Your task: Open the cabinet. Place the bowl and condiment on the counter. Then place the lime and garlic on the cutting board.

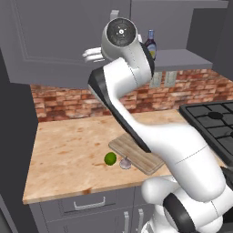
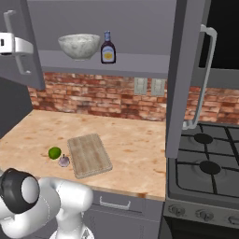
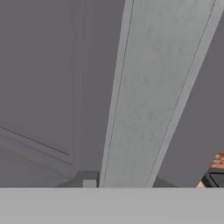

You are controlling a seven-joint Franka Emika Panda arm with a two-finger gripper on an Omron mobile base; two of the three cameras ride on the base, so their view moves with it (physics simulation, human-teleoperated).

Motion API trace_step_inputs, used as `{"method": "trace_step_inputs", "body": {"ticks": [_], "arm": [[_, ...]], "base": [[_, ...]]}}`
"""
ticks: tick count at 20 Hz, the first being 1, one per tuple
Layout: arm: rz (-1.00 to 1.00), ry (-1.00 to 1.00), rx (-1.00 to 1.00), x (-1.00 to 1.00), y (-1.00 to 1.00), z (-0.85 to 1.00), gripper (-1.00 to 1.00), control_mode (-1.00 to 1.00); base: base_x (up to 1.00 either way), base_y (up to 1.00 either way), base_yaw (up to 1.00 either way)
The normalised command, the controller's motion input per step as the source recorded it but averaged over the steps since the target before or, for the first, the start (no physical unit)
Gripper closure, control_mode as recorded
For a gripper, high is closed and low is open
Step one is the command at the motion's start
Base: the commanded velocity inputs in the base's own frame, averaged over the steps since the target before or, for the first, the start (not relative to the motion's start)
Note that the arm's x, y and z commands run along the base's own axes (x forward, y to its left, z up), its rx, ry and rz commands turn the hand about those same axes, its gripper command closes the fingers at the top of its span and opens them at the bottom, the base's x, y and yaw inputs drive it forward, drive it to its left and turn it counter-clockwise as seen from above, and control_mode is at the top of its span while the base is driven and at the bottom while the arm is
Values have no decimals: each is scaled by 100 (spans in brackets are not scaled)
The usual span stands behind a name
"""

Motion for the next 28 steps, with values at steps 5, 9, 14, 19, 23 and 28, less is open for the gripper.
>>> {"method": "trace_step_inputs", "body": {"ticks": [5,9,14,19,23,28], "arm": [[0,0,-3,-19,48,-33,100,-100],[0,0,-3,-19,59,-30,-100,-100],[0,0,0,-22,32,-17,-100,-100],[0,0,0,-24,5,-7,-100,-100],[0,0,0,-15,0,0,-100,-100],[0,0,0,-9,-8,0,-100,-100]], "base": [[0,0,0],[0,0,0],[0,0,0],[0,0,0],[0,0,0],[0,0,0]]}}
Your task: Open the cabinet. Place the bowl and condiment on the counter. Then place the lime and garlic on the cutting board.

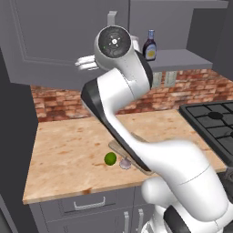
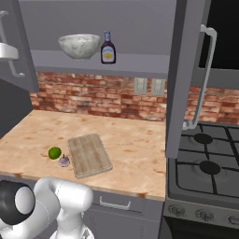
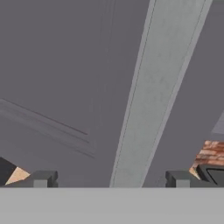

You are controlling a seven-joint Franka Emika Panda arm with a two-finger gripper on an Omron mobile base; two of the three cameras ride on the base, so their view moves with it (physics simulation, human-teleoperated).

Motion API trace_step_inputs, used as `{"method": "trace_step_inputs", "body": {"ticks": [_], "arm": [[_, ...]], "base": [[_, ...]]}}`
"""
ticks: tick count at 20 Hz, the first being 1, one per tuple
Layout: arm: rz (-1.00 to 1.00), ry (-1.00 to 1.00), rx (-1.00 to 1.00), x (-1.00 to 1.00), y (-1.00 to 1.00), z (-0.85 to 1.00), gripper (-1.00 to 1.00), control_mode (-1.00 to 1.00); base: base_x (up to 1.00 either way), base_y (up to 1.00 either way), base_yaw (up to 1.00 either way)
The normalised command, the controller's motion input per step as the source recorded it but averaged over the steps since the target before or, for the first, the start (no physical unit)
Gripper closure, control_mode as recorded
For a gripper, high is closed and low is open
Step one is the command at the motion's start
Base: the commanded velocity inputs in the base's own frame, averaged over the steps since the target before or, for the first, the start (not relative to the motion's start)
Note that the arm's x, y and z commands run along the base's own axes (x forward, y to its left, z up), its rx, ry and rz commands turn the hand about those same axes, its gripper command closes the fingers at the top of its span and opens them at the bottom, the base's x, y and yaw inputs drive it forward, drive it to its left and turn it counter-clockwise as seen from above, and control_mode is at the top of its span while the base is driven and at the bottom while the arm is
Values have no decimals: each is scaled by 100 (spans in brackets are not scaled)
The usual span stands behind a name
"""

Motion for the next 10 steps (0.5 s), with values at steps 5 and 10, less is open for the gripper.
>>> {"method": "trace_step_inputs", "body": {"ticks": [5,10], "arm": [[0,0,0,-2,-39,0,-100,-100],[1,-9,1,0,-50,0,-100,-100]], "base": [[0,0,0],[0,0,0]]}}
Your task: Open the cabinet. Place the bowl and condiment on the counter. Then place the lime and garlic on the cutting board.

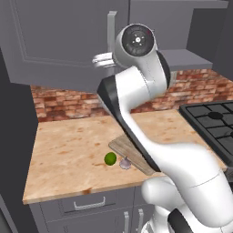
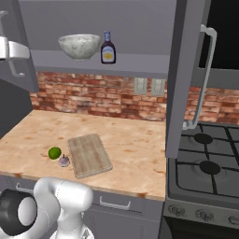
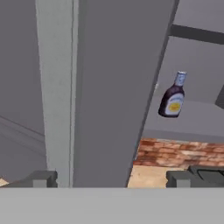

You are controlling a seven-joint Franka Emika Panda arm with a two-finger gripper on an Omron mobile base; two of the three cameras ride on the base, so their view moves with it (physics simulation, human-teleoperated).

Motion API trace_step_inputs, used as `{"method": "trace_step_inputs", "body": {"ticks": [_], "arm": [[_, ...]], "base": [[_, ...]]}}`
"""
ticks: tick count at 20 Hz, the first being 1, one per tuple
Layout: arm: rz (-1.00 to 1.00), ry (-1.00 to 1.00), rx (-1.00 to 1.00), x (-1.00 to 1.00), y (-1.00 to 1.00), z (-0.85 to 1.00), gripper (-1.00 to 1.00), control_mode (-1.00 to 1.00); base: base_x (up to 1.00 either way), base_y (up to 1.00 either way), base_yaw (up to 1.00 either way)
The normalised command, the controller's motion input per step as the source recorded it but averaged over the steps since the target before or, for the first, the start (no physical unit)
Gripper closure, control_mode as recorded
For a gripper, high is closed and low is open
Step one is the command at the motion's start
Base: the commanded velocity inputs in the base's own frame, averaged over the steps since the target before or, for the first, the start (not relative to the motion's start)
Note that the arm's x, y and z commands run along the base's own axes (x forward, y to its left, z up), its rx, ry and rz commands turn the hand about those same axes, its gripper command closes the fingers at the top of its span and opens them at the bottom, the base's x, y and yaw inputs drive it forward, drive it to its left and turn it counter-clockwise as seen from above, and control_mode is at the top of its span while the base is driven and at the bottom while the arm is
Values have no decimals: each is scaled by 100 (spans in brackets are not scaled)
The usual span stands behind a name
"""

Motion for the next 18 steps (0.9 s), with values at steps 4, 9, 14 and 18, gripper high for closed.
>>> {"method": "trace_step_inputs", "body": {"ticks": [4,9,14,18], "arm": [[2,-10,3,-5,-51,0,-100,-100],[4,-10,4,-20,-44,0,-100,-100],[7,-3,6,-6,-38,0,-100,-100],[9,0,8,0,-37,0,-100,-100]], "base": [[0,0,0],[0,0,0],[0,0,0],[0,0,0]]}}
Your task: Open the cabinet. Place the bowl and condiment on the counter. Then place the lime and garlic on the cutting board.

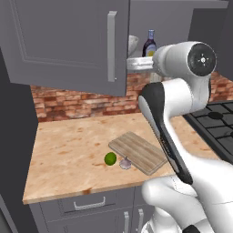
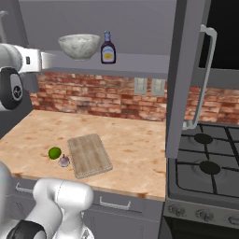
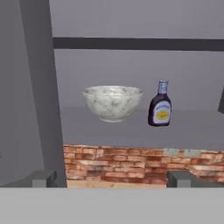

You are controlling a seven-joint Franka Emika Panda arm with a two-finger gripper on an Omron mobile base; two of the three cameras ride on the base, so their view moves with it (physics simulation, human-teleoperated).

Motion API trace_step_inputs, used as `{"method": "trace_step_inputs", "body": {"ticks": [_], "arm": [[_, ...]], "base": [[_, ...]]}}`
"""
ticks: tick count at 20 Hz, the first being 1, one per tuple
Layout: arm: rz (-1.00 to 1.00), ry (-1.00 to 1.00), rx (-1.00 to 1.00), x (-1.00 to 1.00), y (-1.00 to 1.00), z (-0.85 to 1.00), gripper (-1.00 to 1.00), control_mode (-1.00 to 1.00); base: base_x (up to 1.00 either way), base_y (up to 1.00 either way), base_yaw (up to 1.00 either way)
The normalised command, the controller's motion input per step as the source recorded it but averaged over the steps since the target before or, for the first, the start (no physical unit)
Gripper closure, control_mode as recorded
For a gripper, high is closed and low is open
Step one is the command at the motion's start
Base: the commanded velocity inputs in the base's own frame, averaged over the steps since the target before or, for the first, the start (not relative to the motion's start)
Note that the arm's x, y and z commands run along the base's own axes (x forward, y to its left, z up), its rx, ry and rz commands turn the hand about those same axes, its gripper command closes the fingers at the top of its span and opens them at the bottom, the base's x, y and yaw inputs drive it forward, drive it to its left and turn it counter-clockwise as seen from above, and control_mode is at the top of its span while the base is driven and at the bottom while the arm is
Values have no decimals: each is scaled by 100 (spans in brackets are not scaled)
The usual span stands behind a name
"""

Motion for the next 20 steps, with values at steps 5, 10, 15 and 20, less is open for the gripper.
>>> {"method": "trace_step_inputs", "body": {"ticks": [5,10,15,20], "arm": [[16,0,10,1,-29,0,-100,-100],[21,2,10,11,-18,-3,-100,-100],[21,2,9,16,-11,-4,-100,-100],[19,3,7,24,-4,-12,-100,-100]], "base": [[0,0,0],[0,0,0],[0,0,0],[0,0,0]]}}
